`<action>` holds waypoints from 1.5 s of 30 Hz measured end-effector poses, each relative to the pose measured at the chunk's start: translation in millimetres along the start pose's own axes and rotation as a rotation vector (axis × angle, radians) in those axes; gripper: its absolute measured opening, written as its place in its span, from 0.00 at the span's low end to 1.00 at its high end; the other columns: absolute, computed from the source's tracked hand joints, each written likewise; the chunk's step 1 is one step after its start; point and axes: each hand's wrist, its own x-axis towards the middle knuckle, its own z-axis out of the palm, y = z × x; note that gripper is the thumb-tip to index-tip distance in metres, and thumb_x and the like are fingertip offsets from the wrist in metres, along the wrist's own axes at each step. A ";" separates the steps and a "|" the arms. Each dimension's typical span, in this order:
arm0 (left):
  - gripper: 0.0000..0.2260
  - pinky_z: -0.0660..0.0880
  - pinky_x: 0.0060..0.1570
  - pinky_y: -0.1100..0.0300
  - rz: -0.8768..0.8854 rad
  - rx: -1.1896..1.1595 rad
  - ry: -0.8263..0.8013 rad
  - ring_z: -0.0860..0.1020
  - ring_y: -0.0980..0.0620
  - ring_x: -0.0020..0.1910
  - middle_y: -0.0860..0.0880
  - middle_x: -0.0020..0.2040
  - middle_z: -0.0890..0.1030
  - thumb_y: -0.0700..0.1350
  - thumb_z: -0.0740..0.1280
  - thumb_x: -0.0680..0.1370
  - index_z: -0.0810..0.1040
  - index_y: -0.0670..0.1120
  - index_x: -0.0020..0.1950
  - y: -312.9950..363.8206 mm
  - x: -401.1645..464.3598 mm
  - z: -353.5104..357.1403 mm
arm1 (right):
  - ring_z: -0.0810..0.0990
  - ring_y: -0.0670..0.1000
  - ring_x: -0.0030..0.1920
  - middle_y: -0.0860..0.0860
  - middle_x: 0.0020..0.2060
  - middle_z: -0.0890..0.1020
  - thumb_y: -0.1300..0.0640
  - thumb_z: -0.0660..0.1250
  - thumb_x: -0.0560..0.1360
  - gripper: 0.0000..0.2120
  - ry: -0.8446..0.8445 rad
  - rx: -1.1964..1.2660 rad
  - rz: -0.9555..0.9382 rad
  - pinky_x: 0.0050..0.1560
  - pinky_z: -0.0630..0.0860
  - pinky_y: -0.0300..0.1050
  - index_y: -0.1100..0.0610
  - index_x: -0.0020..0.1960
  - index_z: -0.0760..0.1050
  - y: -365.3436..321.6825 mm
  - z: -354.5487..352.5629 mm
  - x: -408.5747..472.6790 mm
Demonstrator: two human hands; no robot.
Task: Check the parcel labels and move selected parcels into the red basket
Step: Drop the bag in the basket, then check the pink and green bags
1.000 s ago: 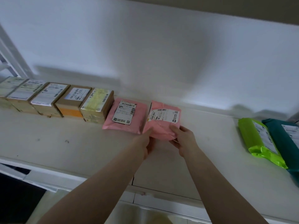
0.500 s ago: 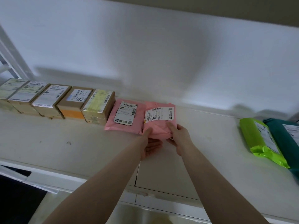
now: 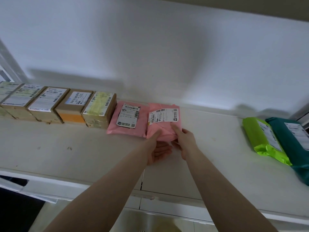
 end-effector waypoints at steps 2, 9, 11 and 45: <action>0.30 0.77 0.26 0.64 -0.015 0.021 -0.022 0.83 0.51 0.30 0.44 0.34 0.85 0.65 0.61 0.76 0.81 0.37 0.47 -1.5 -2.4 1.4 | 0.74 0.50 0.31 0.53 0.35 0.80 0.51 0.72 0.76 0.10 0.002 -0.009 -0.001 0.30 0.73 0.38 0.58 0.45 0.79 -0.1 -1.7 -2.5; 0.37 0.79 0.45 0.57 -0.123 0.219 -0.227 0.83 0.47 0.46 0.42 0.51 0.85 0.71 0.58 0.74 0.80 0.38 0.58 -18.0 -13.0 24.8 | 0.77 0.55 0.47 0.56 0.48 0.79 0.44 0.70 0.76 0.14 0.106 0.058 0.007 0.51 0.77 0.50 0.56 0.48 0.76 -4.8 -32.8 -20.0; 0.34 0.78 0.48 0.56 -0.133 0.250 -0.294 0.82 0.47 0.47 0.43 0.52 0.85 0.69 0.60 0.74 0.79 0.39 0.59 -24.1 -13.0 39.2 | 0.79 0.55 0.50 0.56 0.52 0.80 0.43 0.69 0.76 0.18 0.195 0.126 0.025 0.50 0.79 0.48 0.58 0.55 0.75 -3.3 -55.3 -23.8; 0.18 0.78 0.46 0.52 0.295 0.310 0.109 0.78 0.45 0.43 0.43 0.47 0.79 0.46 0.72 0.75 0.78 0.38 0.60 -79.0 68.4 378.1 | 0.79 0.53 0.34 0.57 0.39 0.81 0.51 0.63 0.82 0.19 0.342 0.436 0.199 0.20 0.75 0.35 0.61 0.67 0.72 -22.2 -350.9 54.1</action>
